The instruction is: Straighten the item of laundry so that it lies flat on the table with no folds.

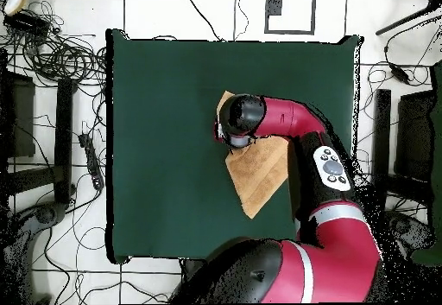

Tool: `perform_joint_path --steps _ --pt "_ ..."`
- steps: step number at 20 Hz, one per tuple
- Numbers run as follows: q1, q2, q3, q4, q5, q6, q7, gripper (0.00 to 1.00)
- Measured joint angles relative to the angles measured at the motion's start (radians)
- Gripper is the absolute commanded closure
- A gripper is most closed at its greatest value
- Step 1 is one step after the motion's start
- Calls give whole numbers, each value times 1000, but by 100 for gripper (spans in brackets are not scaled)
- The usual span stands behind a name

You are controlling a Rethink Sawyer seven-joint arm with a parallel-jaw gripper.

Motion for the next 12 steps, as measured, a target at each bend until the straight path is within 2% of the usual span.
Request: perform_joint_path --steps 2,12 --pt "-1 0 0 -6 5 16 0 0" --pt "-51 -39 0 -92 99 384 0 0"
